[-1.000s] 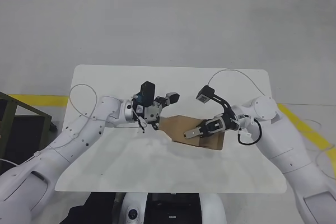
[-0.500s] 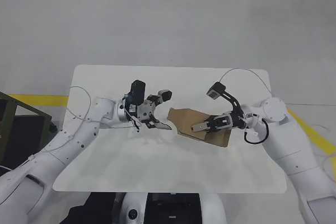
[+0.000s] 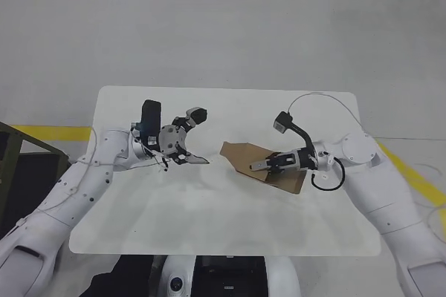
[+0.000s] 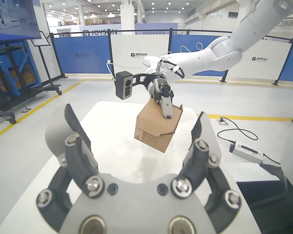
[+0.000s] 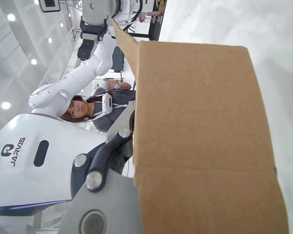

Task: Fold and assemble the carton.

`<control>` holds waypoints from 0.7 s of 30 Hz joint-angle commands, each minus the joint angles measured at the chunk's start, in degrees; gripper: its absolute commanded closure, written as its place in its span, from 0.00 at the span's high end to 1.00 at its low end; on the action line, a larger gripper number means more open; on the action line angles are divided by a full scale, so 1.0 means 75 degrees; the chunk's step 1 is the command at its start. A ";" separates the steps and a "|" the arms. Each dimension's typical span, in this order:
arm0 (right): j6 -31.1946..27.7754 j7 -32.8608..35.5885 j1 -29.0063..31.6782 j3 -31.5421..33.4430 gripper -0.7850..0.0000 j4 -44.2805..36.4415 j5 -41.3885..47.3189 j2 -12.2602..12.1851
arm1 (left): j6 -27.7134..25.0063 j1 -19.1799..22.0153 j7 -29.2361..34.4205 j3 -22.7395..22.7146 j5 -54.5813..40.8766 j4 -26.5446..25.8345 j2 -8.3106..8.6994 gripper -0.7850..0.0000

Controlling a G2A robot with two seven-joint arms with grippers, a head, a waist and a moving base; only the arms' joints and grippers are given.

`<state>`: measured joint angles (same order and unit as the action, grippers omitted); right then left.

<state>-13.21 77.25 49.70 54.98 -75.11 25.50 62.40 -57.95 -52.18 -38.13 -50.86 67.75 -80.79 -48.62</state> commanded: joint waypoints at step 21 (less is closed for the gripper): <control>0.0204 0.0116 0.0136 0.0030 0.00 -0.0825 -0.0118 -0.0040 | 0.0696 0.0062 0.3042 -0.0069 -0.1537 -0.0111 -0.0289 1.00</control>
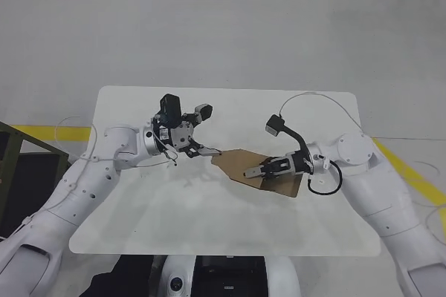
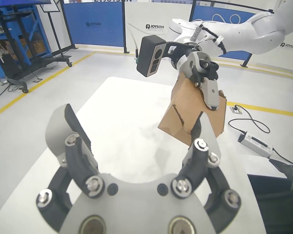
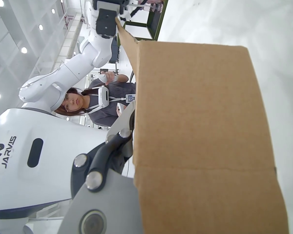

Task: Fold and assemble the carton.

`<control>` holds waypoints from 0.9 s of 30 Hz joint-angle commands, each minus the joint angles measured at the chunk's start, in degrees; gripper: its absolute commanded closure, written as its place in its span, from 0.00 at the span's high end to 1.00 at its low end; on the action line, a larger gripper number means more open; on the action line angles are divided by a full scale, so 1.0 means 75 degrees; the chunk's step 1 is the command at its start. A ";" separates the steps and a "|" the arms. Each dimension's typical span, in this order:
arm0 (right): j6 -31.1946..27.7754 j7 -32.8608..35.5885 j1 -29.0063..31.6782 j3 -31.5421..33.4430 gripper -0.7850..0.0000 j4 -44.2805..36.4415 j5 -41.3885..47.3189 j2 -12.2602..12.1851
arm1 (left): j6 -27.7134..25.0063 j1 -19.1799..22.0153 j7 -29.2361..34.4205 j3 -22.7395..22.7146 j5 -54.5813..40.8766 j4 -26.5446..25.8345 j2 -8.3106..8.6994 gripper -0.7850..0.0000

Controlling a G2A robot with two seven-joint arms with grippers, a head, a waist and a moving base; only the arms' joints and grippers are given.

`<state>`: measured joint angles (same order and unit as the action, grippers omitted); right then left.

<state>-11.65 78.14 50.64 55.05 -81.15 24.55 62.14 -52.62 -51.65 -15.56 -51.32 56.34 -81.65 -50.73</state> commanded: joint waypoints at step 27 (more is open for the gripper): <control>-0.0233 0.0252 0.0107 0.0073 0.00 -0.0423 0.0553 -0.0008 | -0.0428 -0.0153 0.0419 -0.0140 -0.0067 0.0076 -0.0287 1.00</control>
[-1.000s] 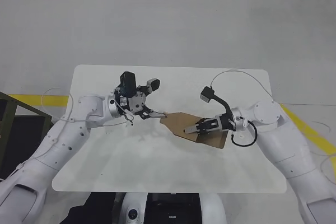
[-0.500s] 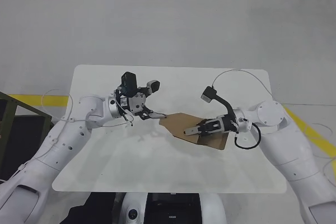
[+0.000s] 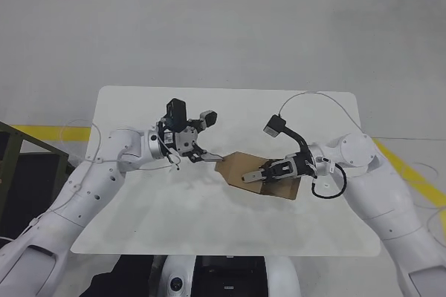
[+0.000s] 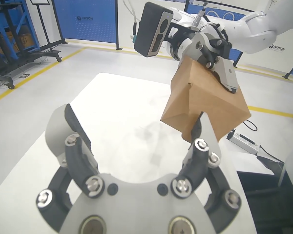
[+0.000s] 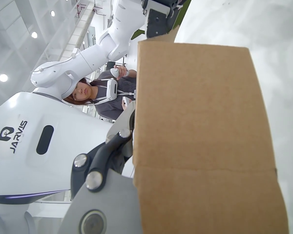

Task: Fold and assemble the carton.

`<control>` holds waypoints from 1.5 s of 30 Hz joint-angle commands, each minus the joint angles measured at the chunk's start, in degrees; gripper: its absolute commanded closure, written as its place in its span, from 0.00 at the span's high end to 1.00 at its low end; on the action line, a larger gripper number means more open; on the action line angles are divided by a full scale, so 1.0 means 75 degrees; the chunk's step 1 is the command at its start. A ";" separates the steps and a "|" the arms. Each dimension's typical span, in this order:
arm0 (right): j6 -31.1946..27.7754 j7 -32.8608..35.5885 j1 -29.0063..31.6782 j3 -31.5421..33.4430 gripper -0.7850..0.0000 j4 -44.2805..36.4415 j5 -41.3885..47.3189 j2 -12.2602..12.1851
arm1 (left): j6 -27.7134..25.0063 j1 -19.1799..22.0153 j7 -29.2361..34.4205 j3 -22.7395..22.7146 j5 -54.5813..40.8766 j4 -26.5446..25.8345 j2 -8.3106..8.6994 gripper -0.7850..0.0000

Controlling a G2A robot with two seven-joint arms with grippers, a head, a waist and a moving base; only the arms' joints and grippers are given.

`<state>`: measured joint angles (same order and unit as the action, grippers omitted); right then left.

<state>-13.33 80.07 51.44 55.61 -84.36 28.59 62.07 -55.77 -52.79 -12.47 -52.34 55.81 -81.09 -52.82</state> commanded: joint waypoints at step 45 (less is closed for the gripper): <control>-0.0235 0.0567 -0.0372 -0.0424 0.00 0.0457 0.0923 0.0247 | -0.0298 -0.0052 0.0402 0.0083 0.0303 -0.0285 -0.0362 1.00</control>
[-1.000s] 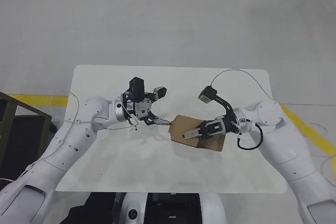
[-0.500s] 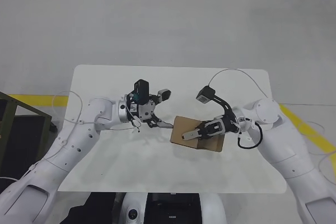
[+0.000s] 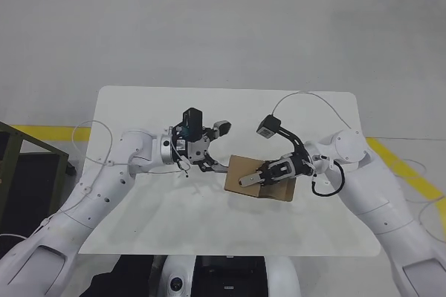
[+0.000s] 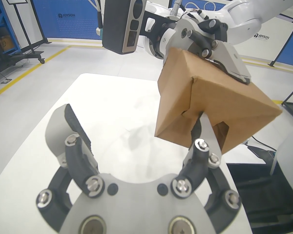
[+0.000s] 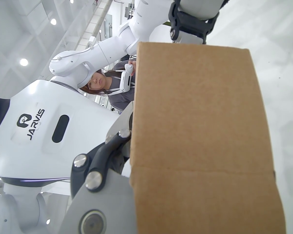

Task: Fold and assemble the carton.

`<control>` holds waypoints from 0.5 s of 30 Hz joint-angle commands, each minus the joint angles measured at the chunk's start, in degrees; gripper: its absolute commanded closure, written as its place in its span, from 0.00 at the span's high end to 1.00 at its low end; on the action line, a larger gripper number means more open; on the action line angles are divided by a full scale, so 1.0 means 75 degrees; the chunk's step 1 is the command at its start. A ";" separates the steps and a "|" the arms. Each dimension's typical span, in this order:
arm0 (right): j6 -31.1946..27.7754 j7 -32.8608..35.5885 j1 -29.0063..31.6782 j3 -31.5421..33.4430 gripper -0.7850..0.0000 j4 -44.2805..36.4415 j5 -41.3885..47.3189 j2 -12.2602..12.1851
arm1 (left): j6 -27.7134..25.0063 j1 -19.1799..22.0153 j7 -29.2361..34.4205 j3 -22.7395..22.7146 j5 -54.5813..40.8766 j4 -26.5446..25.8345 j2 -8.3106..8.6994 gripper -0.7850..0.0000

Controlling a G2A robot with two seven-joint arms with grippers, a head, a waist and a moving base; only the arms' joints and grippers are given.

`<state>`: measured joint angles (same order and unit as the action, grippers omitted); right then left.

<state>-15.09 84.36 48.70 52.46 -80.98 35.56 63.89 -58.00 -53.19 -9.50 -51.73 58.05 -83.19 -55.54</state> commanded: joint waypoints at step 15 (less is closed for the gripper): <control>-0.0013 0.0020 -0.0019 0.0001 0.00 0.0065 -0.0035 0.0035 | 0.0000 0.0021 0.0011 0.0024 -0.0026 -0.0036 0.0007 1.00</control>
<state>-15.17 84.48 48.54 52.45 -80.51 35.30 64.15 -58.00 -53.01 -9.34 -51.49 57.85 -83.47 -55.50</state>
